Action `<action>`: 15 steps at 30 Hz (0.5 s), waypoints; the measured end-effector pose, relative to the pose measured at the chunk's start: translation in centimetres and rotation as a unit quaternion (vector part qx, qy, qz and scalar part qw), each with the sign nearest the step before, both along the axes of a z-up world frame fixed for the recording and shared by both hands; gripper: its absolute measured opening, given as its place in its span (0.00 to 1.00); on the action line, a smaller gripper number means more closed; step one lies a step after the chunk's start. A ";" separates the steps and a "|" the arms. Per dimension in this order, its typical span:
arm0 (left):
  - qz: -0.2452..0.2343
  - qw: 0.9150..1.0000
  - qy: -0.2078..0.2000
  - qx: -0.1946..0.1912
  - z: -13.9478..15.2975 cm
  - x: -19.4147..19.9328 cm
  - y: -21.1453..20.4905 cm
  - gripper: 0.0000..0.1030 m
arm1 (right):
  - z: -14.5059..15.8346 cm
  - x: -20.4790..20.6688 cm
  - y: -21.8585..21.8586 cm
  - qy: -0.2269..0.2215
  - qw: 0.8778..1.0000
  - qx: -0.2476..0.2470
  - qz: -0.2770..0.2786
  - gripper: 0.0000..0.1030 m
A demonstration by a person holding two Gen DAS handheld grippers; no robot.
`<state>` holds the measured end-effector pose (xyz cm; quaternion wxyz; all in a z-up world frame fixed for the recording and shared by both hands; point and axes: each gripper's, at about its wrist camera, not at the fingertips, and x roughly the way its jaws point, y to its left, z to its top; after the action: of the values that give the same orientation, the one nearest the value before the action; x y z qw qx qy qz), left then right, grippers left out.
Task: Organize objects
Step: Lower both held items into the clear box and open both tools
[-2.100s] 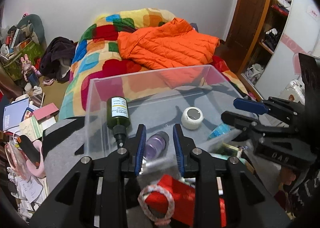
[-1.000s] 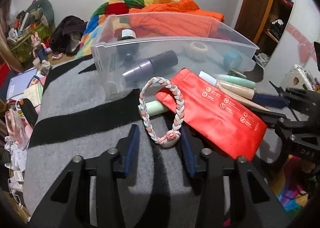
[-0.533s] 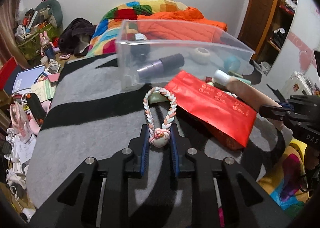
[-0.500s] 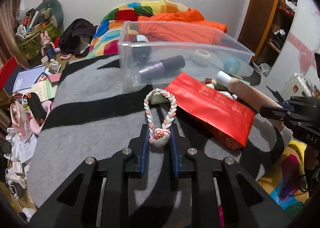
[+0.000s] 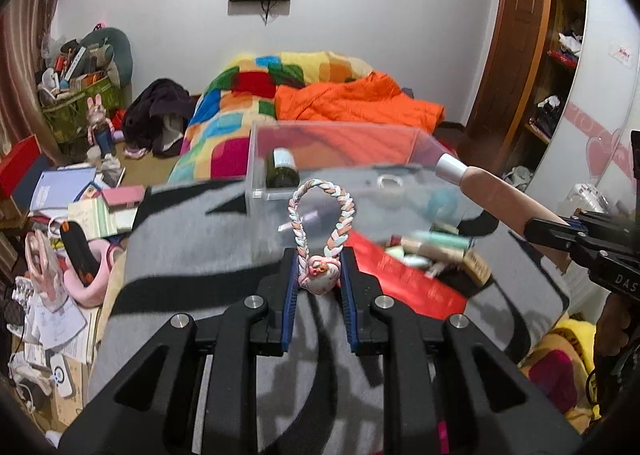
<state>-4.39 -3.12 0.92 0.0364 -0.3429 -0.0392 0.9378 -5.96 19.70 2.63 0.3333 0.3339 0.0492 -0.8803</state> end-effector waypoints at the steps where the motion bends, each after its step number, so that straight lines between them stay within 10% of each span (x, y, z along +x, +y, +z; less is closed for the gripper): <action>1: -0.001 1.000 0.003 -0.001 0.2 -0.3 0.1 0.19 | 0.2 -0.3 0.0 0.003 1.000 -0.002 -0.003 0.08; 15: -0.003 1.000 -0.028 -0.009 0.7 -8.0 -0.2 0.19 | 0.5 -7.9 -2.5 -0.017 1.000 -0.004 -0.012 0.08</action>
<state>-12.42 -3.28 1.67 0.0345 -0.3697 -0.0308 0.9280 -13.90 17.20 3.11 0.3249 0.3481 0.0360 -0.8786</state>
